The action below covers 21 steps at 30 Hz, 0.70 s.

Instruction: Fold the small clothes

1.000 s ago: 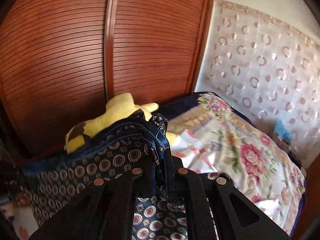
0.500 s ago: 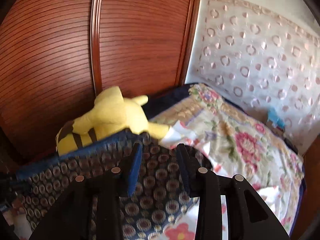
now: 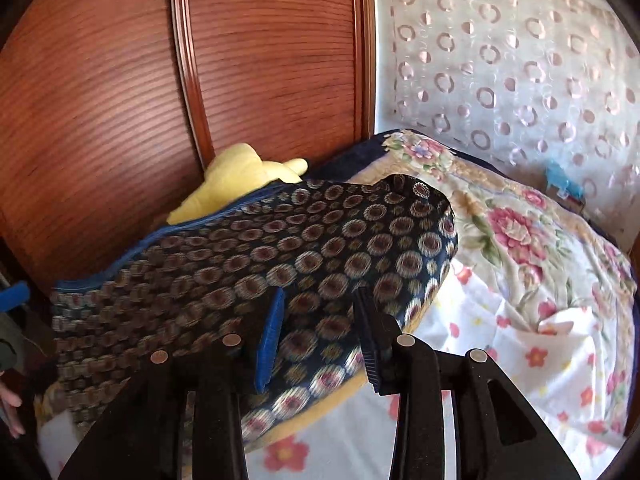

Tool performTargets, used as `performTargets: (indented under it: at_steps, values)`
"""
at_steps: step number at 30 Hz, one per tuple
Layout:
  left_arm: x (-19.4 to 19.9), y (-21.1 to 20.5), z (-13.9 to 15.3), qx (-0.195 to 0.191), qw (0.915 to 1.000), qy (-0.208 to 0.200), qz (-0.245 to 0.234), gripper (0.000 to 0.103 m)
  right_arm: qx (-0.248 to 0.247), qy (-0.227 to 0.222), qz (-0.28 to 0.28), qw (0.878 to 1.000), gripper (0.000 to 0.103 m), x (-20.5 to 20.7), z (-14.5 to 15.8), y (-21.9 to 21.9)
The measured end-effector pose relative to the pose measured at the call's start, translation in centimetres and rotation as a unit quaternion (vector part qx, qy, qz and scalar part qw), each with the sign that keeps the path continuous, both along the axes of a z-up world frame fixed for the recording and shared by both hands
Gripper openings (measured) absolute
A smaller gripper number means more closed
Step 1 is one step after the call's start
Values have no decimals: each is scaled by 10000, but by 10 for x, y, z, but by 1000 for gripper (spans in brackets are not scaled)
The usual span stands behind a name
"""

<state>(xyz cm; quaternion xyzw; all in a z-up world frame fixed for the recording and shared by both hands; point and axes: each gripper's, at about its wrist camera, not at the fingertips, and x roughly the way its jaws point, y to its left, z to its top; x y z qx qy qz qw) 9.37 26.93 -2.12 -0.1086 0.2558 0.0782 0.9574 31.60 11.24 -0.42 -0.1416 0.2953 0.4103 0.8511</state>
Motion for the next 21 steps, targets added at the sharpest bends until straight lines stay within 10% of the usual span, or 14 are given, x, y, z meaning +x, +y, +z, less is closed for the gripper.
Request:
performTargets:
  at_steps: [21]
  values:
    - [-31, -133, 33, 449, 9921, -291, -1135, 83, 717, -724, -1541, 9828, 58, -233, 45, -224]
